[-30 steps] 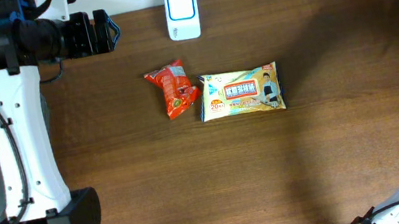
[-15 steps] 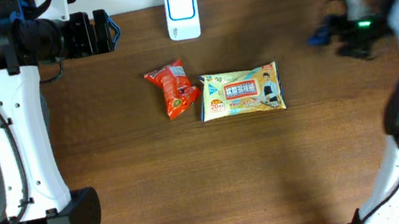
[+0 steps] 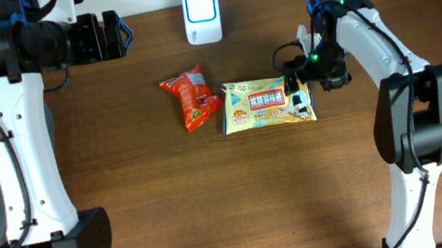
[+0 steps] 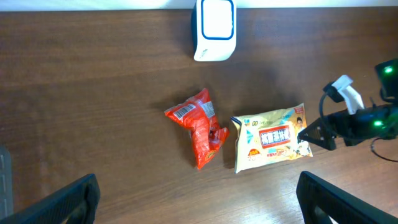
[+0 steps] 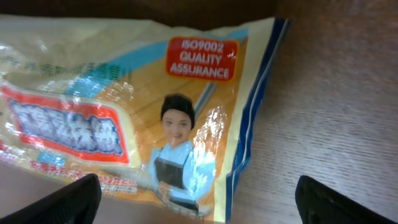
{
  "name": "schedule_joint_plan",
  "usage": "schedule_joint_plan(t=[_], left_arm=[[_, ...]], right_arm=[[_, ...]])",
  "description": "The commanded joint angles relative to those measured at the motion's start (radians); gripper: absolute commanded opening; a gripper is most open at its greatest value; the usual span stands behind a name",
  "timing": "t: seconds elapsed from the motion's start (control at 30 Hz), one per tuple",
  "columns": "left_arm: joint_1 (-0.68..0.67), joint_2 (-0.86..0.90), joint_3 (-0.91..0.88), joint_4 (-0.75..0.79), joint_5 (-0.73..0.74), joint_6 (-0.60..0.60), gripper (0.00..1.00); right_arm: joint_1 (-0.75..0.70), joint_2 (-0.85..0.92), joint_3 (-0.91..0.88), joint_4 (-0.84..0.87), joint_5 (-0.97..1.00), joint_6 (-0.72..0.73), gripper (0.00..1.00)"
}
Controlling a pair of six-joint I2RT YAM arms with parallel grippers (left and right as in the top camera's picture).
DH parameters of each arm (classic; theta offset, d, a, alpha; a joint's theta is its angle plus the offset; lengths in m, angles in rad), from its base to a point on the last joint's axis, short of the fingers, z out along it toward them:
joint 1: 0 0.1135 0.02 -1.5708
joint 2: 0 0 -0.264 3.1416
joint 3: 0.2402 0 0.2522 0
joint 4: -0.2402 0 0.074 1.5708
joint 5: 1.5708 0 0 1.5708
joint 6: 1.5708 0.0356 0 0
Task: Scan the item barcode
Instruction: 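Reach the right gripper to the wipes pack and grasp it, then lift the wipes pack toward the scanner and lower it back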
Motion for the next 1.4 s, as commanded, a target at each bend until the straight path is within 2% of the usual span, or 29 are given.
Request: schedule_joint_plan(t=[0.0,0.03,0.13,0.17,0.2,0.23,0.4,0.5,0.63,0.73,0.83,1.17,1.33,1.37], left_arm=[[0.003,-0.011,0.006,0.002,0.004,0.02,0.99],[0.004,-0.011,0.006,0.002,0.003,0.02,0.99],[0.003,-0.011,0.006,0.002,0.003,0.02,0.99],[0.003,-0.011,0.006,0.002,0.003,0.02,0.99],[0.003,-0.011,0.006,0.002,0.003,0.02,0.99],[0.003,-0.011,0.006,0.002,0.003,0.02,0.99],[0.003,-0.011,0.006,0.002,0.003,0.02,0.99],[0.003,-0.011,0.006,0.002,0.003,0.02,0.99],[0.003,-0.011,0.006,0.002,0.003,0.02,0.99],[0.003,-0.011,0.006,0.002,0.003,0.02,0.99],[0.003,-0.011,0.006,0.002,0.003,0.02,0.99],[0.003,-0.011,0.006,0.002,0.003,0.02,0.99],[0.003,-0.011,0.006,0.002,0.003,0.02,0.99],[0.003,-0.011,0.006,0.002,0.003,0.02,0.99]], right_arm=[[-0.002,0.003,-0.092,0.069,-0.048,0.012,0.97],[-0.002,0.003,-0.114,0.094,-0.068,0.012,0.92],[-0.002,0.003,-0.211,0.224,-0.216,0.013,0.62],[-0.002,0.003,-0.22,0.239,-0.215,0.013,0.34],[-0.004,0.003,-0.217,0.24,-0.214,0.024,0.12],[-0.01,0.002,-0.204,0.233,-0.207,0.047,0.04],[-0.066,-0.018,0.049,0.078,-0.179,0.068,0.04],[-0.059,-0.042,0.268,-0.063,0.078,0.068,0.04],[0.008,-0.053,0.435,-0.201,0.513,0.137,0.04],[0.084,-0.053,0.453,-0.255,0.776,0.244,0.04],[0.183,-0.048,0.427,-0.258,0.87,0.346,0.04],[0.489,0.088,0.422,-0.156,0.794,0.385,0.04],[0.541,0.096,0.423,-0.082,0.401,0.423,0.04],[0.534,0.09,0.423,-0.069,0.335,0.423,0.11]])
